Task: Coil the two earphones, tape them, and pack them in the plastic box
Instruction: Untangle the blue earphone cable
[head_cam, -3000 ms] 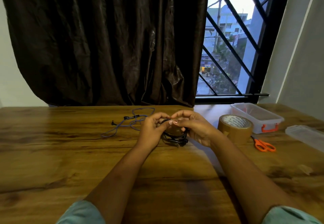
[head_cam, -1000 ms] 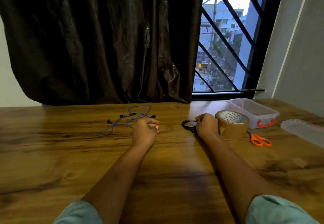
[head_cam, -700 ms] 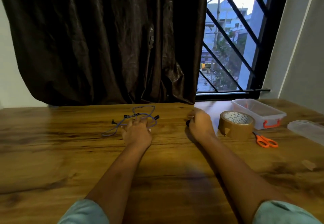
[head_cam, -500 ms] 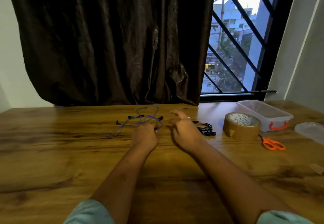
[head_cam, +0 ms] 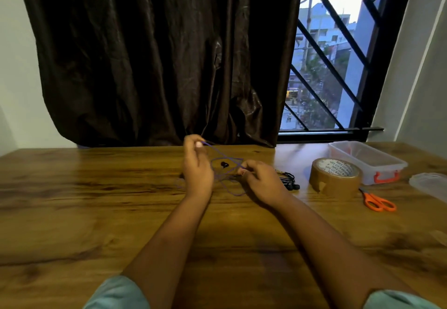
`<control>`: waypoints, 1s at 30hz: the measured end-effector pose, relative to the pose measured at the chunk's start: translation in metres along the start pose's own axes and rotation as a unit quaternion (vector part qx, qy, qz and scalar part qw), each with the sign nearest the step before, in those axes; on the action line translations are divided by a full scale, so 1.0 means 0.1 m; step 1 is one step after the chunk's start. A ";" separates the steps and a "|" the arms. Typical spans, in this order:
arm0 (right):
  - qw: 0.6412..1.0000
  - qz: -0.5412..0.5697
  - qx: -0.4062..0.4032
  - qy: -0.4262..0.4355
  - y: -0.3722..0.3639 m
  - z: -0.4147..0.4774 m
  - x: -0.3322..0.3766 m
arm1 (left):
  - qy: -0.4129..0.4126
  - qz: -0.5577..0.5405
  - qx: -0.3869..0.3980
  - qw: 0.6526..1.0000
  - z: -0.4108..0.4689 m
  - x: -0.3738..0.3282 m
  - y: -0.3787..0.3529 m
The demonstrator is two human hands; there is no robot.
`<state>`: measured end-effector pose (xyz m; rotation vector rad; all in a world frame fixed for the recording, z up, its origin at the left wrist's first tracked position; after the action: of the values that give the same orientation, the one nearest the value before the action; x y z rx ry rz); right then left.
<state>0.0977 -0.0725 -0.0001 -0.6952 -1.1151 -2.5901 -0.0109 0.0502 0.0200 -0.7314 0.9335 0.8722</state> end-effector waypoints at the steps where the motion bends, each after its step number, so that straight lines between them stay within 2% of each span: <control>1: 1.000 0.016 0.000 0.000 0.01 0.00 0.01 | 0.018 -0.040 -0.050 0.998 0.05 0.01 0.09; 4: 0.999 0.011 -0.020 0.027 0.05 0.03 0.14 | 0.101 -0.128 -0.146 0.976 0.13 0.03 0.24; 7: 0.998 0.061 -0.031 0.015 0.02 0.04 0.17 | 0.168 -0.198 -0.168 0.951 0.14 -0.02 0.29; 12: 0.986 0.139 -0.081 -0.041 0.09 0.01 -0.04 | 0.148 -0.211 -0.208 0.944 0.15 -0.07 0.46; 15: 0.976 0.170 -0.117 -0.064 0.13 0.00 -0.05 | 0.112 -0.149 -0.204 0.961 0.17 0.01 0.50; 19: 0.981 0.115 -0.145 -0.066 0.24 -0.02 -0.01 | 0.092 -0.074 -0.191 0.974 0.25 0.10 0.49; 22: 0.965 0.177 -0.166 -0.095 0.30 -0.03 -0.08 | 0.113 -0.026 -0.211 0.971 0.28 0.21 0.59; 25: 0.958 0.221 -0.147 -0.111 0.27 -0.02 -0.12 | 0.128 0.225 -0.195 0.946 0.21 0.15 0.59; 27: 0.953 0.242 -0.138 -0.118 0.23 0.00 -0.11 | 0.064 0.344 -0.165 0.922 0.09 0.02 0.48; 30: 0.940 0.283 -0.140 -0.133 0.20 0.03 -0.05 | -0.088 0.364 -0.104 0.922 -0.05 -0.21 0.20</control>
<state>0.1109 -0.0839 0.0109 -1.2486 -0.4900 -2.2027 -0.0370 0.0484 0.0337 -0.4623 0.9682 1.6855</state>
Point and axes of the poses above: each hand's wrist, its own z-axis towards the middle knuckle, its own y-axis out of the back of the hand, x = y × z, the point moved 5 cm from there along z, towards the middle knuckle, and after that the axes turned 12 degrees about y, right-handed, at the moved point
